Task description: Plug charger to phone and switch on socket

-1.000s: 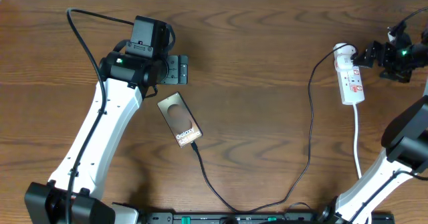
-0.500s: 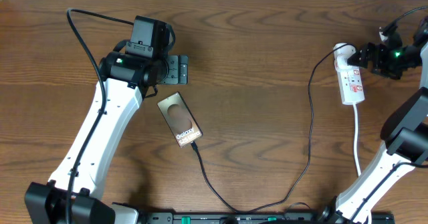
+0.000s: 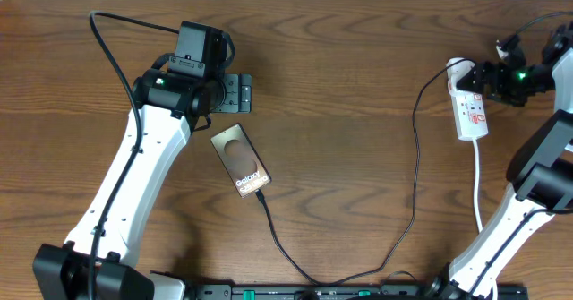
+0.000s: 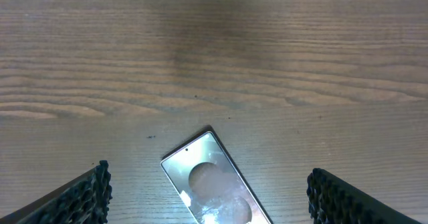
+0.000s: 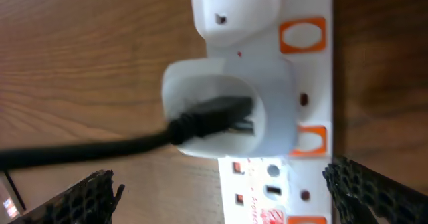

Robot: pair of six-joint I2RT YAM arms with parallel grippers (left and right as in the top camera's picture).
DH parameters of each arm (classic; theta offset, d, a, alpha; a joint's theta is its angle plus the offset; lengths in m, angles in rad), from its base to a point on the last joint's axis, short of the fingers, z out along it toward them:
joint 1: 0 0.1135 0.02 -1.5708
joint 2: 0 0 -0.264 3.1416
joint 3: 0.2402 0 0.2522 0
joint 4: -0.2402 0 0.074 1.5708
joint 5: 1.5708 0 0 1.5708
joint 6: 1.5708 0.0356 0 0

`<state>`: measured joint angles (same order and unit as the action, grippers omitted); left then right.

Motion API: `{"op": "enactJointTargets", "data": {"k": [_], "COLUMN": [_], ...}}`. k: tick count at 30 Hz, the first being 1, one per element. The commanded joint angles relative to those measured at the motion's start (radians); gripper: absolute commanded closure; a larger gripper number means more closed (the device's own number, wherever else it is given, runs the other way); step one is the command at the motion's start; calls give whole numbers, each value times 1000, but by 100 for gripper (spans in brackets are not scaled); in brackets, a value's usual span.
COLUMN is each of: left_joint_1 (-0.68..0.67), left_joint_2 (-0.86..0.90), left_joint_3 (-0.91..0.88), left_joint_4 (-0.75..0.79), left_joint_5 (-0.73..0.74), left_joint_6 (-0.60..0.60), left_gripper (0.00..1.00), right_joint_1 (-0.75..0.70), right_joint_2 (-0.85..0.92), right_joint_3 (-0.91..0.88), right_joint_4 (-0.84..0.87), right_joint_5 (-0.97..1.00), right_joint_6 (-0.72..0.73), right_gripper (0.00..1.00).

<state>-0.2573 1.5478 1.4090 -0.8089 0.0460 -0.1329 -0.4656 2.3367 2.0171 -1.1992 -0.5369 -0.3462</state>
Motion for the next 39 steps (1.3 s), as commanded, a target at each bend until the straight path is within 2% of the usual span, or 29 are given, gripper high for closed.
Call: {"op": "enactJointTargets", "data": {"k": [1,17,28,39], "left_joint_1": [1,1,1,1], "left_joint_2": [-18,-18,-18,-18], "left_joint_3": [22,22,22,22], "left_joint_4": [-2,-1,-1,-1], "left_joint_5": [-13,-13,-13,-13], "left_joint_6": [9,9,9,9], "left_gripper": [9,9,9,9], "right_joint_1": [27,42,48,60], "right_joint_2": [15,37,109,110], "right_joint_3": [21,21,16,16], "right_joint_4": [12,27,10,-31], "right_joint_5": [-32,-42,-53,-76], "right_joint_6": [-18,43,47,47], "right_gripper": [1,1,1,1]}}
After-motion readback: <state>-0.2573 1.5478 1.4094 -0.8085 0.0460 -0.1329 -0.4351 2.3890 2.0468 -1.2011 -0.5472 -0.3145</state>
